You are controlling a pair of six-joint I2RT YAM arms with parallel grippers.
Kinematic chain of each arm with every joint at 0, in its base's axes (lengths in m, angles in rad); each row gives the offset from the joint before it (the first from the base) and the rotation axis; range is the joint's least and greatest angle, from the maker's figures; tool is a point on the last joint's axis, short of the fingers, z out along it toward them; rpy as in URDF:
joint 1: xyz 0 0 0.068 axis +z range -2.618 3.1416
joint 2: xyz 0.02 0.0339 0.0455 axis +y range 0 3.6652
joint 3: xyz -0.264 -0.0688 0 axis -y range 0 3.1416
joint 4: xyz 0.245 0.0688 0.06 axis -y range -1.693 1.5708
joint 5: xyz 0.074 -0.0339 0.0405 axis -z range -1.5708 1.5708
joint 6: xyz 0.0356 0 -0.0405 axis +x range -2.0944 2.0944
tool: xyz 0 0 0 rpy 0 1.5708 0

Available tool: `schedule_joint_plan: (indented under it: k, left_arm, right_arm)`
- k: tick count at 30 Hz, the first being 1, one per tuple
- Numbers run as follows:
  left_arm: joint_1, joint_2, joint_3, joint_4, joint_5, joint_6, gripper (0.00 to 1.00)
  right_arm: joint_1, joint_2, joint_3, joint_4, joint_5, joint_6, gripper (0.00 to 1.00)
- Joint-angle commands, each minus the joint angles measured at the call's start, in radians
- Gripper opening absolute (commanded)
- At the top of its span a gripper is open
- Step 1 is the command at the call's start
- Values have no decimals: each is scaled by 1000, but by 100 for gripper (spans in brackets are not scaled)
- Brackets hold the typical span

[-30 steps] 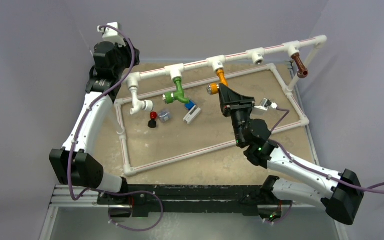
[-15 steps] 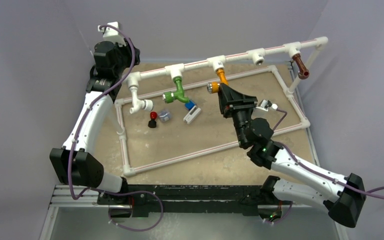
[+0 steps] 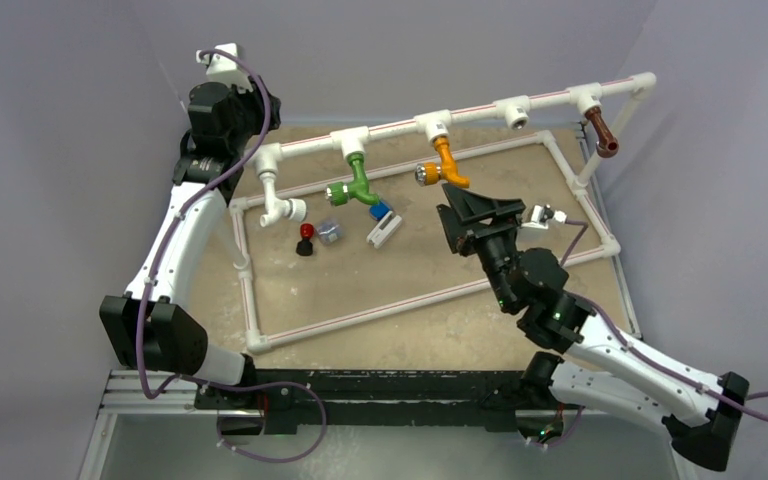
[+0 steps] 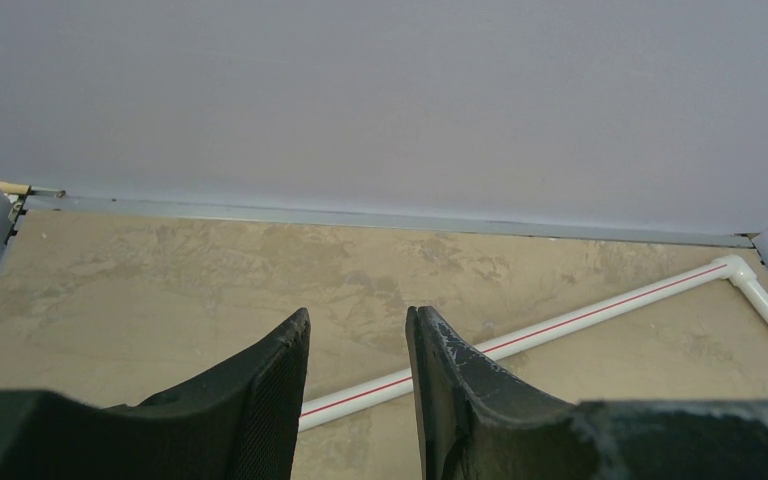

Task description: Install the water faucets

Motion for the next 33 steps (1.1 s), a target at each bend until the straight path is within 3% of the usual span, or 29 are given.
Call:
schedule_joint_plan:
  k: [1,7,12,23,29,33]
  left_arm:
    - [10,85,-92,-186,27,-16,40]
    - [10,87,-91,-187,27,-16,40]
    - [10,86,-91,-188,27,-16,40]
    - [10,86,-91,-188,29,-16,40]
    - [10,84,-91,-188,29,-16,40]
    - [10,86,-90,-188,27,-14,40]
  right_arm:
    - [2,-91,47,-139,45,-181,70]
    - [3,-178,118,-263,74,-514,71]
    - [3,-194,204,-282,54,-978,71]
    - [4,-75,384,-407,-121,-1851,71]
    - [3,-25,406,-506,-250,-2244,73]
    - [3,16,391,-522,-249,-2412,73]
